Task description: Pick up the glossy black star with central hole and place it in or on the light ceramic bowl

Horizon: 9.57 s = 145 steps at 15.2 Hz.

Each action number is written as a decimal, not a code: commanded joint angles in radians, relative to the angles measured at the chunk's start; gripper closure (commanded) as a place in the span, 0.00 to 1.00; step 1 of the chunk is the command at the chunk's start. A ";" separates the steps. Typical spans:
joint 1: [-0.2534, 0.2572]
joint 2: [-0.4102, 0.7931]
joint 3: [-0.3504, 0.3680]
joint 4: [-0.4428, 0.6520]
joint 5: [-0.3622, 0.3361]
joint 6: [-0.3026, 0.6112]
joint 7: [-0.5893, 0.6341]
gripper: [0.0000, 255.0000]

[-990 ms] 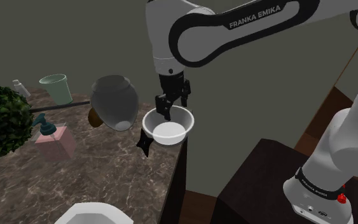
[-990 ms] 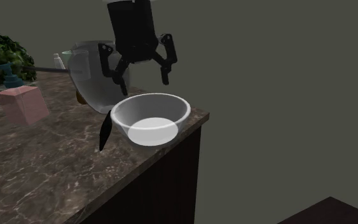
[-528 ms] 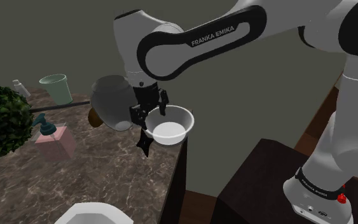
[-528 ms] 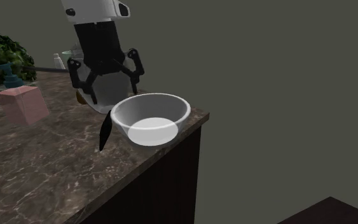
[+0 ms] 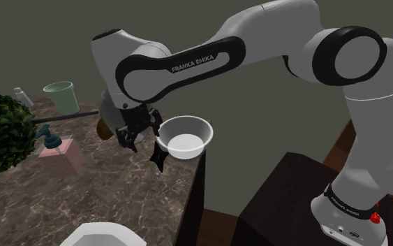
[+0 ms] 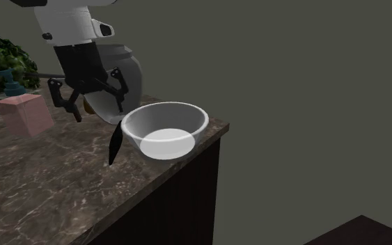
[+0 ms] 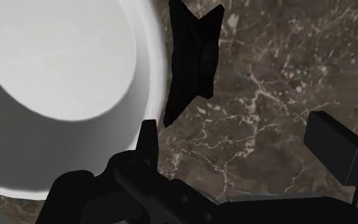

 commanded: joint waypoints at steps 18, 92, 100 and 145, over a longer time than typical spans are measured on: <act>-0.012 0.009 -0.004 -0.084 -0.009 0.090 0.012 1.00; 0.131 -0.218 -0.096 -0.615 -0.224 0.613 1.097 0.00; 0.131 -0.218 -0.096 -0.615 -0.224 0.613 1.097 1.00; -0.003 -0.564 -0.096 -0.661 0.028 0.404 0.768 1.00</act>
